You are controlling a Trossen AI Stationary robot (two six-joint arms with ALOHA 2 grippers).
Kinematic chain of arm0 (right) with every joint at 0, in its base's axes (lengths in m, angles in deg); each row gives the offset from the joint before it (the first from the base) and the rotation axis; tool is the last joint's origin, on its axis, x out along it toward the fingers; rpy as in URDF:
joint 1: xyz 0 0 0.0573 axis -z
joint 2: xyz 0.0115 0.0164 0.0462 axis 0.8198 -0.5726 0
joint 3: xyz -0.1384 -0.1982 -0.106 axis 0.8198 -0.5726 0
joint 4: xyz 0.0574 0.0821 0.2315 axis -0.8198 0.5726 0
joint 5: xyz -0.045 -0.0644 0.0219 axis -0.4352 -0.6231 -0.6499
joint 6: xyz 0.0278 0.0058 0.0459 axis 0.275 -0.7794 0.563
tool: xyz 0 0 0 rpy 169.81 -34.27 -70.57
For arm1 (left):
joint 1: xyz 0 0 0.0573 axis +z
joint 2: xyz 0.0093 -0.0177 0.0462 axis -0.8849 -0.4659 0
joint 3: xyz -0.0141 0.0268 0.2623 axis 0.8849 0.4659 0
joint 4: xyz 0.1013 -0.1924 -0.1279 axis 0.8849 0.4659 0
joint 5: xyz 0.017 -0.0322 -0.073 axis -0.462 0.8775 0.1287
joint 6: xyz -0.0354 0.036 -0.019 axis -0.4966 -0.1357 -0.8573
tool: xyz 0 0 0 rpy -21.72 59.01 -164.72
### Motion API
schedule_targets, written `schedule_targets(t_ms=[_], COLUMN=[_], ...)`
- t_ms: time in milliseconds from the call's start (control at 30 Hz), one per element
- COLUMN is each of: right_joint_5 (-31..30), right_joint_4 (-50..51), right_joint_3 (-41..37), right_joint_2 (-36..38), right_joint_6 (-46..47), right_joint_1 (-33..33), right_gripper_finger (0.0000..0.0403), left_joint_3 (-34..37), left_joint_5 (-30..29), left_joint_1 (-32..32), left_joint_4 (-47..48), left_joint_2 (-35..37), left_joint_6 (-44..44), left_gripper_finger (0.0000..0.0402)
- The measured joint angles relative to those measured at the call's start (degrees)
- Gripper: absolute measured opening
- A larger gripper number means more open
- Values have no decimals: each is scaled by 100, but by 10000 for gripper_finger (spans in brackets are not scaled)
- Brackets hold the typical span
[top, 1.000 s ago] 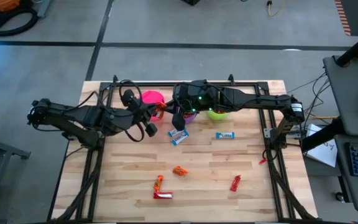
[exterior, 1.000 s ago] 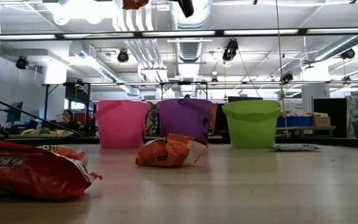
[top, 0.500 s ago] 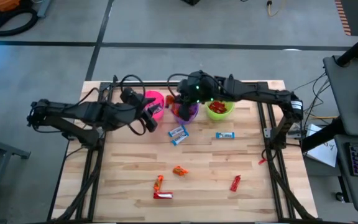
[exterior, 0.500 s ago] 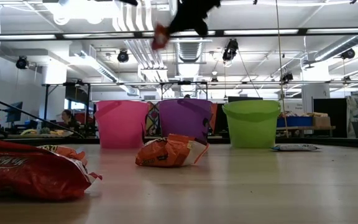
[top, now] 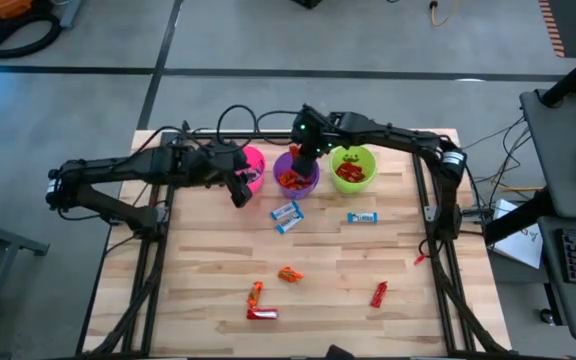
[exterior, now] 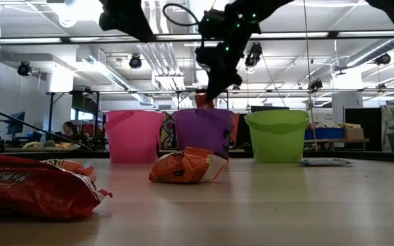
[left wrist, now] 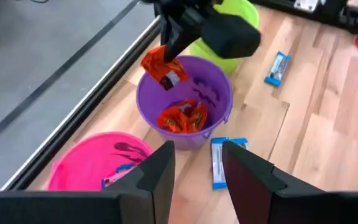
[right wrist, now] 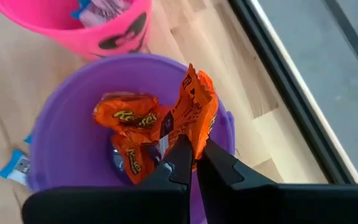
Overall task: Organize candy in baskets
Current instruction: Put the orange chocolate into the violet bucket, then put the red chocolate into the green bucket
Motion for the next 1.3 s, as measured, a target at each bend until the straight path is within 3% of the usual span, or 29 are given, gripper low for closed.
schedule_targets(t_ms=[200, 433, 633, 833, 967, 1300], right_joint_5=[208, 645, 668, 978, 1313, 1250], right_joint_4=[0, 40, 328, 1268, 1726, 2805], right_joint_3=[0, 0, 1, 174, 177, 155], right_joint_2=[-78, -78, 121, 667, 1082, 1591], right_joint_6=[47, 265, 652, 1203, 1943, 3872], right_joint_1=[-2, -5, -3, -158, -463, -1930], right_gripper_finger=[26, 100, 152, 166, 164, 180], left_joint_3=[353, 758, 817, 838, 884, 1117], left_joint_5=[23, 165, 777, 1261, 1318, 1304], left_joint_1=[7, 7, -3, -166, -446, -1069], left_joint_4=[-1, -19, -24, -26, -225, -1174], left_joint_2=[84, 87, 96, 85, 83, -101], left_joint_6=[-46, -237, -236, -59, -18, -226], left_gripper_finger=[115, 115, 115, 115, 115, 115])
